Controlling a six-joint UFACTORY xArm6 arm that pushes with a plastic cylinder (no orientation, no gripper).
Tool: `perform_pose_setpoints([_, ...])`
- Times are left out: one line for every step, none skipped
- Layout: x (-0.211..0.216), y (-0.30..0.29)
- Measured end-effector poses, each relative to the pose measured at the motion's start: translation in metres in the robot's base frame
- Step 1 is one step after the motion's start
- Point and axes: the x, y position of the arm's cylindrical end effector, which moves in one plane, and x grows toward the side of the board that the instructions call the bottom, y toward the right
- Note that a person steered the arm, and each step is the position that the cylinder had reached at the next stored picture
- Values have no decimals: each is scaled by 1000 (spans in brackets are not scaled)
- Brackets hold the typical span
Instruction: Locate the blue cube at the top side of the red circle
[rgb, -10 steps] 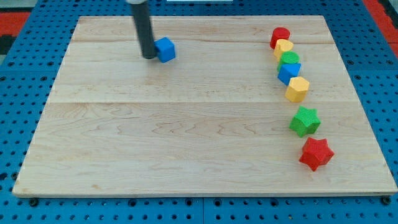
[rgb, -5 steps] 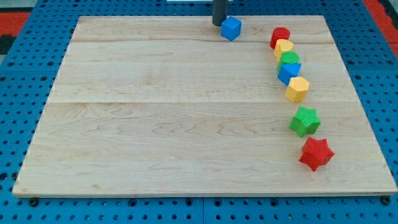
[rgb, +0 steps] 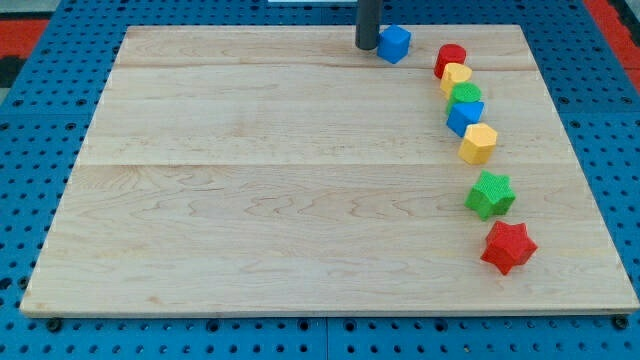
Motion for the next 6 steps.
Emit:
perform_pose_setpoints([-10,22])
perform_pose_setpoints([-16,43])
perform_pose_setpoints([-17,41])
perform_pose_setpoints([-13,22])
perform_pose_setpoints([-6,23])
perform_pose_setpoints([2,30])
